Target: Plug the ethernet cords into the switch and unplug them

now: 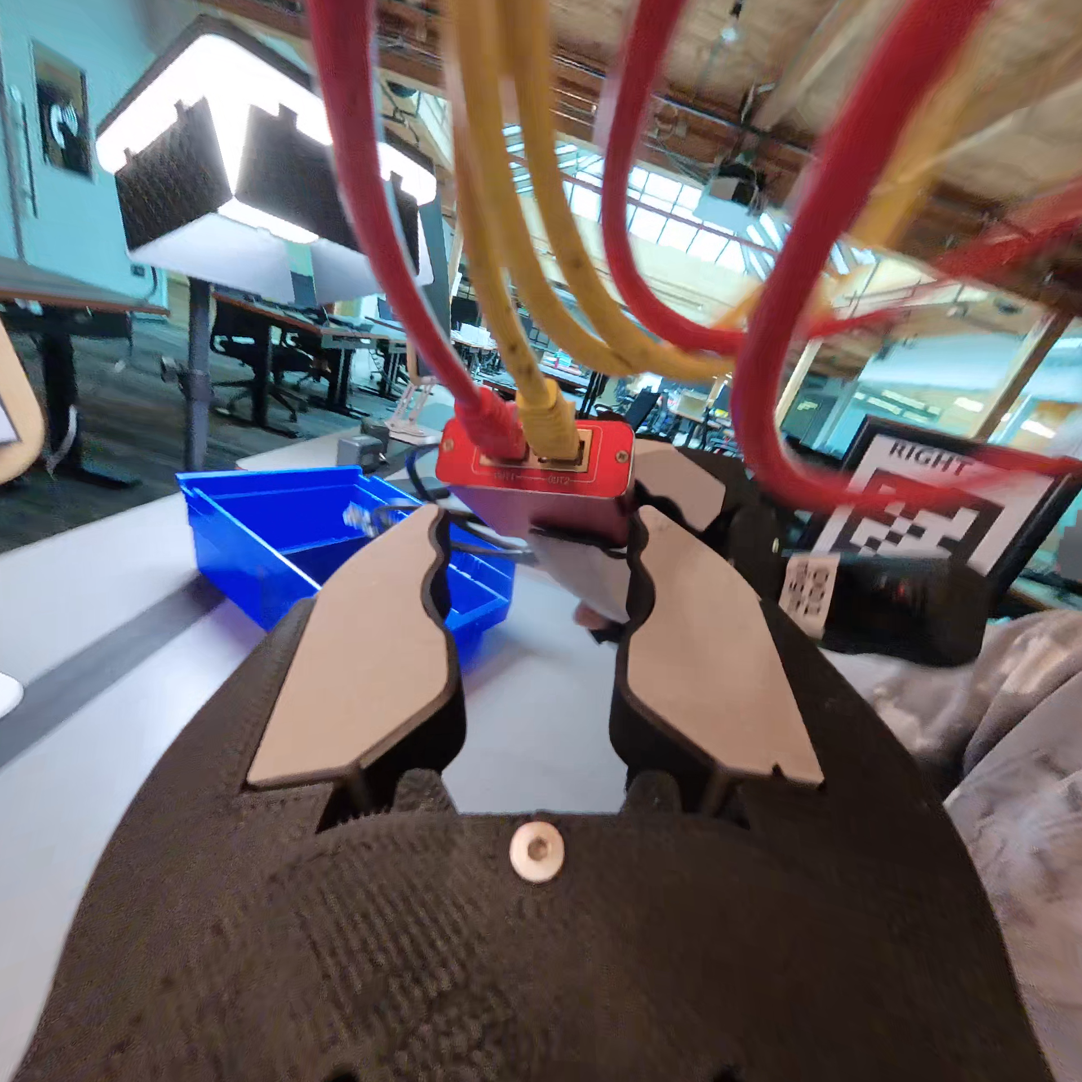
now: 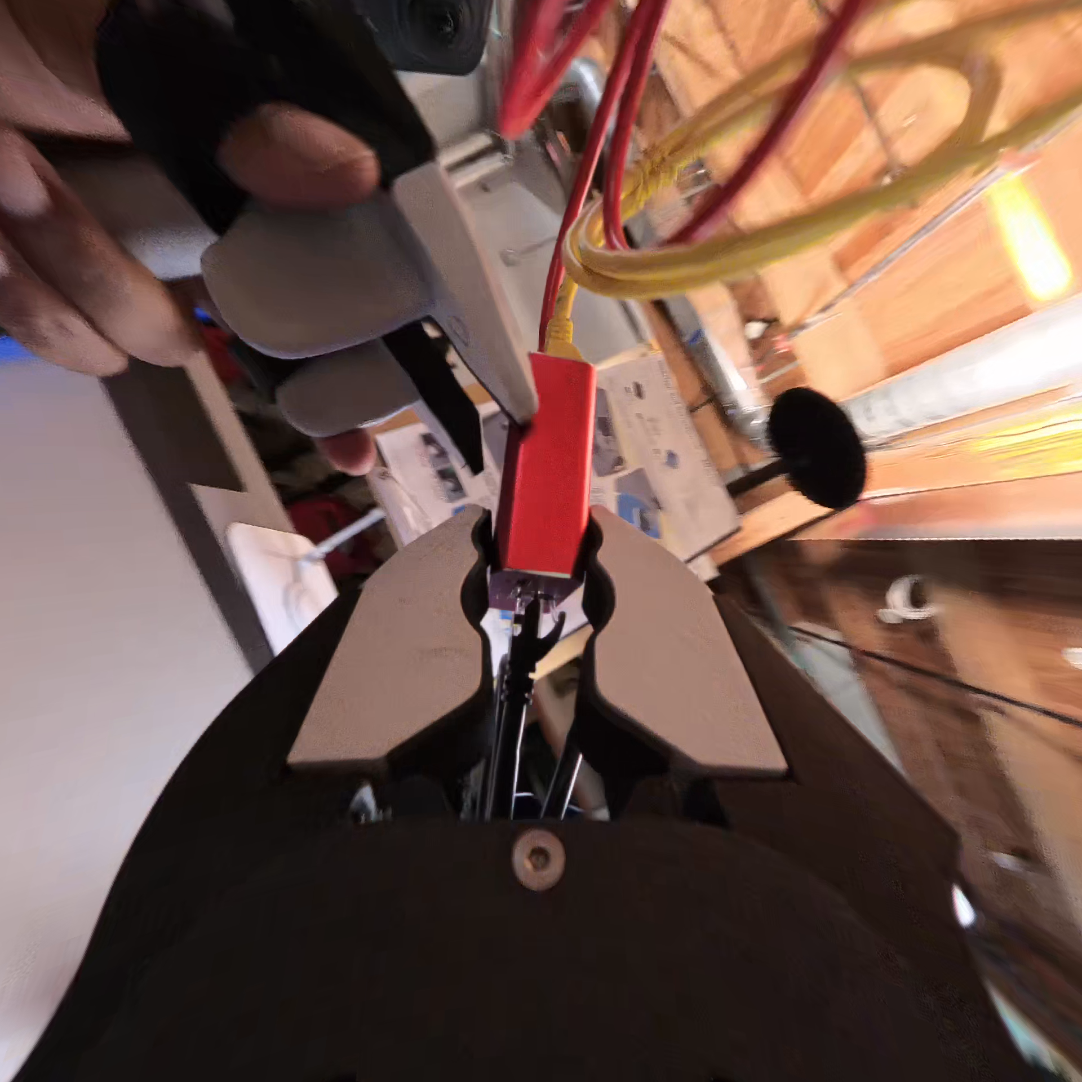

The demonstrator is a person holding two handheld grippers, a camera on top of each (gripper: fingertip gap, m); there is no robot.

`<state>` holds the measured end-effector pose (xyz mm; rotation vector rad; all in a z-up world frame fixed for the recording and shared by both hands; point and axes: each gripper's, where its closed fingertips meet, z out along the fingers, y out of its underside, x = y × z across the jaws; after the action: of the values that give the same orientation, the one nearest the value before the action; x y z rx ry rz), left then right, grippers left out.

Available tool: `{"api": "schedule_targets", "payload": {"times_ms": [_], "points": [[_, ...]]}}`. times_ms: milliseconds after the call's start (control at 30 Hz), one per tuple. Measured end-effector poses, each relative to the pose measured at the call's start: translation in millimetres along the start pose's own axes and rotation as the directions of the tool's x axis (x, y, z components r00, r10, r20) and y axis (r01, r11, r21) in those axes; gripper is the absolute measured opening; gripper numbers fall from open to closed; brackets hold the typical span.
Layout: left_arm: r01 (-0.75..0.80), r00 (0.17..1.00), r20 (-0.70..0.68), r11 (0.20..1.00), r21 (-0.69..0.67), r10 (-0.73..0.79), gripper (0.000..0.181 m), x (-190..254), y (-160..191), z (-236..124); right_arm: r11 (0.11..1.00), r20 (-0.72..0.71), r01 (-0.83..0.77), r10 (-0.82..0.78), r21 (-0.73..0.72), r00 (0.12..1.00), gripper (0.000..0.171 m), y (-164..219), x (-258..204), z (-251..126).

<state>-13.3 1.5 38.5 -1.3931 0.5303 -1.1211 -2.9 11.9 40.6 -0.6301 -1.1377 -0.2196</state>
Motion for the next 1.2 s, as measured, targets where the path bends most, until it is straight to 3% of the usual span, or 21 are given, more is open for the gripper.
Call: {"api": "schedule_targets", "payload": {"times_ms": [133,300,433,533,600,700,800,900,1033,1133,1200], "points": [[0.186,0.982,0.025,0.980,0.077,-0.188,0.060,-13.0,9.9,13.4,0.986,-0.091,0.160,-0.164,-0.046,0.982,0.027,9.1,-18.8,9.5],[0.375,0.924,0.009,0.910,0.179,-0.382,0.051,-42.3,25.1,11.0,0.981,-0.006,0.165,-0.167,-0.106,0.986,0.026,30.8,-44.8,19.8],[0.389,0.920,-0.060,0.878,0.278,-0.388,0.040,-54.3,15.4,-3.9,0.995,0.100,0.034,-0.024,-0.093,0.995,0.034,17.1,-49.4,17.4],[0.369,0.928,-0.093,0.848,0.380,-0.362,0.036,-61.3,-5.1,-27.0,0.967,0.164,-0.252,0.244,0.032,0.956,0.028,-29.8,-32.5,3.4],[0.345,0.937,-0.109,0.829,0.440,-0.332,0.036,-63.1,-19.8,-43.1,0.868,0.305,-0.494,0.456,0.055,0.836,0.019,-54.5,-33.4,-5.5],[0.300,0.954,-0.154,0.817,0.492,-0.258,0.036,-53.1,-38.7,-59.2,0.640,0.528,-0.757,0.692,-0.132,0.493,0.027,-61.3,-65.1,-5.5],[0.282,0.952,-0.244,0.835,0.472,-0.184,0.035,-29.8,-47.5,-59.0,0.381,0.547,-0.888,0.815,-0.256,0.192,0.043,-50.1,-78.9,3.3],[0.204,0.953,-0.291,0.893,0.400,-0.088,0.035,-4.3,-40.8,-43.8,0.070,0.540,-0.973,0.840,-0.218,-0.061,0.052,-47.7,-49.4,5.7],[0.047,0.966,-0.258,0.967,0.251,0.020,0.033,16.4,-16.5,-15.1,-0.183,0.568,-0.974,0.791,-0.136,-0.228,0.050,-42.3,-5.5,-2.5],[-0.012,0.975,-0.217,0.982,0.191,0.054,0.032,24.3,-12.4,-5.1,-0.317,0.561,-0.937,0.754,-0.144,-0.341,0.027,-31.5,3.0,-4.1],[-0.038,0.986,-0.155,0.990,0.132,0.058,0.031,23.4,-11.3,-0.7,-0.412,0.579,-0.896,0.695,-0.166,-0.427,0.026,-28.1,4.6,-4.9]]}}
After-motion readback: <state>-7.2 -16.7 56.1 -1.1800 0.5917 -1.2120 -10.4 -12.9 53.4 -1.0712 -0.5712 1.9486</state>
